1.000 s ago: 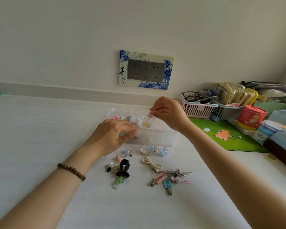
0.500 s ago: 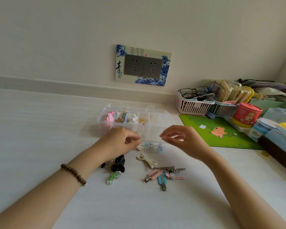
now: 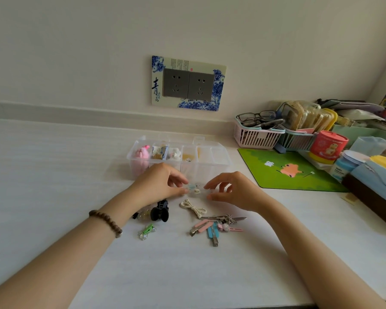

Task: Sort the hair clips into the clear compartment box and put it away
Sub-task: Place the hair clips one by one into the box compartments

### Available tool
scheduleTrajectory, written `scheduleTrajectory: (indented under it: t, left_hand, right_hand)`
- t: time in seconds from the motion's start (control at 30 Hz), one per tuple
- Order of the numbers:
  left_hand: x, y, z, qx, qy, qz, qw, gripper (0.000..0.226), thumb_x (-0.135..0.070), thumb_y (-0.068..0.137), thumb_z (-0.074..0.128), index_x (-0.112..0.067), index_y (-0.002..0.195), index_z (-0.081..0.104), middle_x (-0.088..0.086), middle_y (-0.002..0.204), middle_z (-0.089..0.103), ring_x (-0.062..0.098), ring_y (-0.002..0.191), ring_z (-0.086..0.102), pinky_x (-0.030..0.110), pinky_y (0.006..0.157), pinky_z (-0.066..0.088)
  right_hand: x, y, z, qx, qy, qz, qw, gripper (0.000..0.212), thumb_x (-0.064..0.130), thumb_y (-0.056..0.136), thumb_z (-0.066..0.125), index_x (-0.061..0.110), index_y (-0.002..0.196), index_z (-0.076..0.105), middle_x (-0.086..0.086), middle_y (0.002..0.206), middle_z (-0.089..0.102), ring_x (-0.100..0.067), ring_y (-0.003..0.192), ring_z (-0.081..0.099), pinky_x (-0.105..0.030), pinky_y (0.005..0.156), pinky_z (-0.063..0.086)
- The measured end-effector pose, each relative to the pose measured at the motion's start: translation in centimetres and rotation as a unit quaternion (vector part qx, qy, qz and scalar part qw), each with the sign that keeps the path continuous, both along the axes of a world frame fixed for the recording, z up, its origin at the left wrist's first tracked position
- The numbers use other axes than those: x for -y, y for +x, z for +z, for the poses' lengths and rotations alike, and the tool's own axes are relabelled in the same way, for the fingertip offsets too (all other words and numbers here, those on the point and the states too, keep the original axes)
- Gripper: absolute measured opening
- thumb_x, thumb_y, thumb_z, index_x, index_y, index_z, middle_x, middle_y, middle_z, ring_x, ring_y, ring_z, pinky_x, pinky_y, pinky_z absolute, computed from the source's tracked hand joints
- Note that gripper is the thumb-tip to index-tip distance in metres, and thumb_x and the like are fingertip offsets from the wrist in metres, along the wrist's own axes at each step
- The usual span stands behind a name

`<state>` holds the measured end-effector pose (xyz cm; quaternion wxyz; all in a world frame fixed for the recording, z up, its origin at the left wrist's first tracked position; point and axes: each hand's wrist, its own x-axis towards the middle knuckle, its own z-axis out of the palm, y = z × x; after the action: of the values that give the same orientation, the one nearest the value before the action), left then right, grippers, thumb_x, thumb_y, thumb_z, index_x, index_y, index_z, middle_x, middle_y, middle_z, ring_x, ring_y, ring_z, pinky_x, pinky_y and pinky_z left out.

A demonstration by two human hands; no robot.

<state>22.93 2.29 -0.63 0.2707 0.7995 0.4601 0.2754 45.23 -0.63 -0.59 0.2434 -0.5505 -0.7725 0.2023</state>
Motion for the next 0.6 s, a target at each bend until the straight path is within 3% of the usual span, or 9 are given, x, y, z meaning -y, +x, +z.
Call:
scheduleTrajectory:
  t: [0.13, 0.23, 0.4, 0.6]
  left_hand:
    - [0.2, -0.3, 0.1, 0.025, 0.006, -0.002, 1.0, 0.013, -0.028, 0.071, 0.077, -0.024, 0.082, 0.073, -0.011, 0.075, 0.07, -0.001, 0.067, 0.061, 0.013, 0.066, 0.045]
    - [0.0, -0.5, 1.1, 0.113, 0.027, 0.01, 0.993, 0.011, -0.02, 0.072, 0.076, -0.024, 0.082, 0.072, -0.006, 0.078, 0.072, 0.001, 0.072, 0.064, 0.015, 0.076, 0.047]
    - [-1.0, -0.7, 4.8, 0.22, 0.086, 0.014, 0.972, 0.013, -0.012, 0.075, 0.073, -0.016, 0.087, 0.071, -0.002, 0.083, 0.072, 0.003, 0.071, 0.064, 0.011, 0.068, 0.048]
    - [-4.9, -0.4, 7.1, 0.103, 0.07, 0.028, 0.992, 0.015, -0.018, 0.076, 0.073, -0.02, 0.091, 0.07, -0.004, 0.081, 0.071, 0.003, 0.073, 0.065, 0.012, 0.07, 0.049]
  right_hand:
    - [0.2, -0.1, 0.1, 0.001, -0.016, 0.007, 1.0, 0.021, 0.03, 0.076, 0.073, 0.026, 0.096, 0.069, 0.014, 0.087, 0.063, -0.003, 0.071, 0.054, -0.011, 0.063, 0.043]
    - [0.1, 0.0, 0.1, 0.0, -0.026, 0.011, 1.0, 0.02, 0.033, 0.077, 0.072, 0.028, 0.095, 0.068, 0.013, 0.09, 0.065, -0.003, 0.072, 0.053, -0.011, 0.063, 0.043]
    - [-0.2, 0.0, -0.2, -0.005, -0.03, 0.011, 0.999, 0.019, 0.035, 0.077, 0.072, 0.03, 0.095, 0.068, 0.007, 0.098, 0.067, -0.006, 0.077, 0.054, -0.013, 0.067, 0.044]
    - [-0.4, 0.0, -0.2, -0.003, -0.029, 0.018, 0.999, 0.016, 0.036, 0.078, 0.071, 0.034, 0.092, 0.065, 0.011, 0.093, 0.065, -0.002, 0.071, 0.052, -0.011, 0.063, 0.042]
